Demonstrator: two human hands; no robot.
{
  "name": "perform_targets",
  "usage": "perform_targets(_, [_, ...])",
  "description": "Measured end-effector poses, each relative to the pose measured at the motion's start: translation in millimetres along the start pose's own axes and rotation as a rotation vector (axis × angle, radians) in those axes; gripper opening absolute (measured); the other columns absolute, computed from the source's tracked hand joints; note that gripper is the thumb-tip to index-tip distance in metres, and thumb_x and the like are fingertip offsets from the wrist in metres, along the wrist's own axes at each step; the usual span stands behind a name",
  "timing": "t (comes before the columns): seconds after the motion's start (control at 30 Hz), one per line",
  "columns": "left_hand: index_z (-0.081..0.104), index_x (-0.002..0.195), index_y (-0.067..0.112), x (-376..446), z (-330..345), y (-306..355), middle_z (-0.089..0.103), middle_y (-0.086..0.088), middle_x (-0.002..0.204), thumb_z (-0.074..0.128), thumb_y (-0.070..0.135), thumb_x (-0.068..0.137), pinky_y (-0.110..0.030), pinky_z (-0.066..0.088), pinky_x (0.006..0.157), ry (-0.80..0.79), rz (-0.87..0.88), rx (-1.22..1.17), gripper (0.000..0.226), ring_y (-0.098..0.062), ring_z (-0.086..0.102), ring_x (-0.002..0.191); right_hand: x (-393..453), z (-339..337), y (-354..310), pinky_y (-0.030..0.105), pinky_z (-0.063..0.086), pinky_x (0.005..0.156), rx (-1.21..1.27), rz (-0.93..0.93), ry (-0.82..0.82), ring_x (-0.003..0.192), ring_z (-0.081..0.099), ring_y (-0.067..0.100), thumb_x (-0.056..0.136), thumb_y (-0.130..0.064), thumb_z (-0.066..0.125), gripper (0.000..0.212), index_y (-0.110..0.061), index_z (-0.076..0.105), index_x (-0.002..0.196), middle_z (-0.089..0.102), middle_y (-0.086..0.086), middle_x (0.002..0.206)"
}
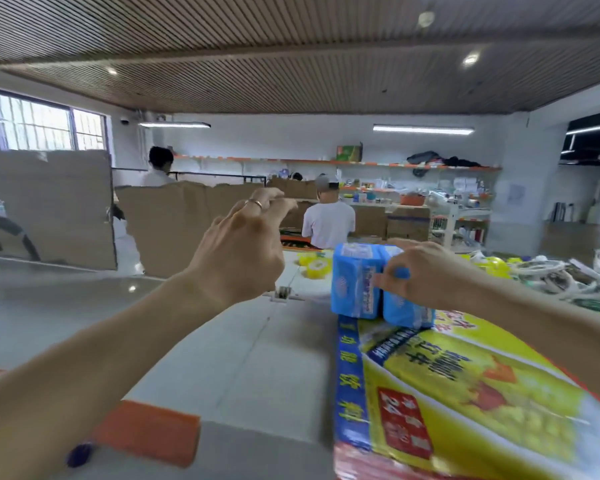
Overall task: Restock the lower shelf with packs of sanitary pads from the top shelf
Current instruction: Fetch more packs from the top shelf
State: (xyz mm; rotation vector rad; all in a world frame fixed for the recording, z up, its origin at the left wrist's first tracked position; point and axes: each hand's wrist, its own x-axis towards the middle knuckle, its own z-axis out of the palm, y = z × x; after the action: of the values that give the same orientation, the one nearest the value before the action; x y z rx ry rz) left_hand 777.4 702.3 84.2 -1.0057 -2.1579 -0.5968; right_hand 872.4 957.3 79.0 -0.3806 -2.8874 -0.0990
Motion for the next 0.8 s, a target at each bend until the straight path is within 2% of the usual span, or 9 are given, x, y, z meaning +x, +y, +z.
perform_targets(0.07, [0.051, 0.139, 0.023, 3, -3, -15, 0.043, 0.005, 0.15, 0.05, 0.017, 0.095, -0.045, 0.046, 0.1, 0.009, -0.003, -0.03, 0.044, -0.023, 0.049, 0.13, 3, 4, -8, 0.041, 0.053, 0.09, -0.006, 0.018, 0.037, 0.11, 0.062, 0.026, 0.094, -0.062, 0.05, 0.035, -0.038, 0.057, 0.069, 0.064, -0.002, 0.126])
perform_targets(0.13, [0.051, 0.137, 0.024, 4, -5, -28, 0.046, 0.007, 0.146, 0.054, 0.021, 0.095, -0.043, 0.046, 0.099, 0.018, -0.003, -0.057, 0.042, -0.022, 0.05, 0.128, 9, 7, -9, 0.036, 0.055, 0.072, 0.036, 0.056, 0.228, 0.086, 0.064, 0.026, 0.094, -0.055, 0.056, 0.028, -0.031, 0.063, 0.081, 0.069, 0.004, 0.104])
perform_targets(0.2, [0.051, 0.136, 0.024, 4, -5, -39, 0.047, 0.007, 0.145, 0.056, 0.024, 0.095, -0.043, 0.046, 0.099, 0.019, -0.001, -0.082, 0.041, -0.021, 0.05, 0.128, 17, 11, -6, 0.034, 0.048, 0.075, 0.042, 0.083, 0.374, 0.1, 0.062, 0.032, 0.095, -0.05, 0.057, 0.03, -0.024, 0.062, 0.109, 0.065, 0.008, 0.118])
perform_targets(0.27, [0.051, 0.136, 0.025, 3, -1, -46, 0.046, 0.008, 0.145, 0.056, 0.027, 0.095, -0.043, 0.047, 0.098, 0.007, 0.002, -0.094, 0.042, -0.02, 0.05, 0.128, 23, 16, -3, 0.042, 0.048, 0.088, 0.036, 0.114, 0.312, 0.12, 0.053, 0.037, 0.095, -0.055, 0.052, 0.046, -0.03, 0.051, 0.133, 0.053, 0.007, 0.138])
perform_targets(0.33, [0.051, 0.136, 0.026, 1, 3, -50, 0.046, 0.01, 0.145, 0.056, 0.03, 0.095, -0.043, 0.047, 0.099, -0.01, 0.013, -0.104, 0.042, -0.019, 0.05, 0.128, 29, 23, 0, 0.047, 0.048, 0.098, -0.001, 0.143, 0.174, 0.124, 0.05, 0.038, 0.095, -0.06, 0.048, 0.054, -0.034, 0.045, 0.143, 0.049, 0.006, 0.141])
perform_targets(0.43, [0.05, 0.135, 0.031, -5, 7, -50, 0.045, 0.013, 0.145, 0.049, 0.041, 0.09, -0.046, 0.048, 0.1, -0.044, 0.048, -0.127, 0.046, -0.017, 0.051, 0.128, 32, 30, 3, 0.043, 0.043, 0.104, -0.007, 0.122, 0.108, 0.126, 0.049, 0.033, 0.097, -0.054, 0.051, 0.056, -0.027, 0.047, 0.147, 0.05, 0.008, 0.14])
perform_targets(0.5, [0.051, 0.135, 0.037, -8, 8, -50, 0.043, 0.017, 0.145, 0.043, 0.046, 0.086, -0.043, 0.049, 0.1, -0.069, 0.077, -0.113, 0.051, -0.014, 0.05, 0.128, 29, 30, 7, 0.04, 0.041, 0.106, 0.041, 0.1, 0.152, 0.13, 0.048, 0.029, 0.097, -0.05, 0.057, 0.056, -0.025, 0.049, 0.146, 0.051, 0.007, 0.142])
perform_targets(0.6, [0.053, 0.135, 0.039, -7, 8, -48, 0.041, 0.022, 0.144, 0.051, 0.041, 0.093, -0.036, 0.049, 0.096, -0.068, 0.098, -0.106, 0.042, -0.011, 0.05, 0.128, 28, 29, 15, 0.038, 0.045, 0.103, 0.14, 0.108, 0.18, 0.129, 0.049, 0.027, 0.096, -0.038, 0.062, 0.048, -0.029, 0.053, 0.143, 0.05, 0.004, 0.145])
perform_targets(0.8, [0.052, 0.137, 0.038, -4, 8, -28, 0.042, 0.018, 0.146, 0.053, 0.042, 0.092, -0.04, 0.05, 0.096, -0.104, 0.146, -0.128, 0.044, -0.012, 0.05, 0.128, 7, 28, 21, 0.045, 0.047, 0.103, 0.189, 0.055, 0.367, 0.133, 0.049, 0.028, 0.091, -0.029, 0.066, 0.047, -0.04, 0.059, 0.136, 0.045, 0.001, 0.152])
